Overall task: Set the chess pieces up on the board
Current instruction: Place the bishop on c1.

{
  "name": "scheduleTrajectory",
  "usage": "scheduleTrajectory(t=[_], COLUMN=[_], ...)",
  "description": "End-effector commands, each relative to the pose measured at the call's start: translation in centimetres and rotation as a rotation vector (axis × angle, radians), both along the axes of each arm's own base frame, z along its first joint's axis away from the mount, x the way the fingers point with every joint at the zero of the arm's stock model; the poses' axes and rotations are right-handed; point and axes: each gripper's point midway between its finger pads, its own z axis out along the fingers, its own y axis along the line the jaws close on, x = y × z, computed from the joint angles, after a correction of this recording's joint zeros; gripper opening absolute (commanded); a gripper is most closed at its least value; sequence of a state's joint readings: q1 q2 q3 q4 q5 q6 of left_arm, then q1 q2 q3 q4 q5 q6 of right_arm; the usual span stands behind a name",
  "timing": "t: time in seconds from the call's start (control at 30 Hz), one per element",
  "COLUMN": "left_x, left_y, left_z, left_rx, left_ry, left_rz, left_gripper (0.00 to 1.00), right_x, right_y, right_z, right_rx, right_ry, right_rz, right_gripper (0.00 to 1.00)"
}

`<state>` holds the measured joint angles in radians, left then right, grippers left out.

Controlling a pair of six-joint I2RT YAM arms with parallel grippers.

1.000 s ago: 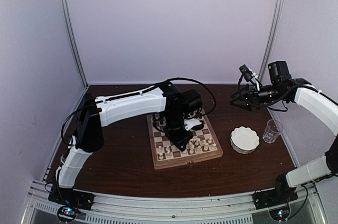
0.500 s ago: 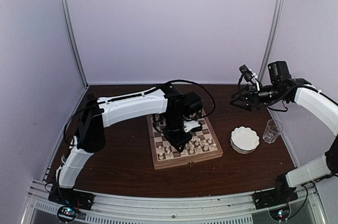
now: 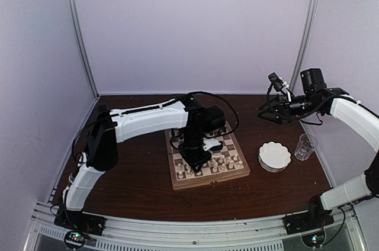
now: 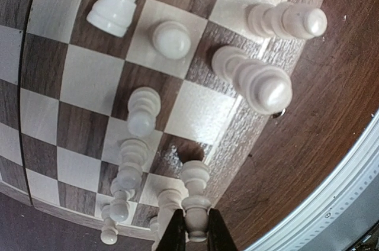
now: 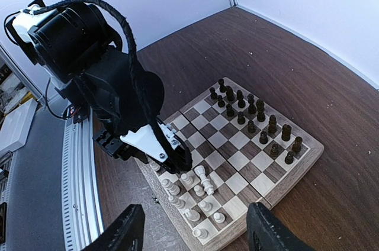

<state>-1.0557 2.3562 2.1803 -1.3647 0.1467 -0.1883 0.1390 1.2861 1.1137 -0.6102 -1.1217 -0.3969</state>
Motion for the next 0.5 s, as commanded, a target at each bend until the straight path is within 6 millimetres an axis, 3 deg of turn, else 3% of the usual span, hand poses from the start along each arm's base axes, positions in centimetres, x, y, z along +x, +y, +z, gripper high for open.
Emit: scheduleTrajectory(t=[0.0,0.47], left_x=[0.16,0.25], left_y=[0.15,-0.10], left_z=[1.06,0.17], left_rx=[-0.004,0.007], left_ry=[-0.031,-0.026], left_rz=[-0.011,-0.011], left_gripper=[0.01,0.07], right_x=[-0.23,-0.18], right_y=[-0.12,-0.09], right_z=[0.49,0.38], right_rx=[0.007,0.007], right_ry=[-0.018,-0.014], right_rz=[0.005,0.007], right_gripper=[0.61,0.61])
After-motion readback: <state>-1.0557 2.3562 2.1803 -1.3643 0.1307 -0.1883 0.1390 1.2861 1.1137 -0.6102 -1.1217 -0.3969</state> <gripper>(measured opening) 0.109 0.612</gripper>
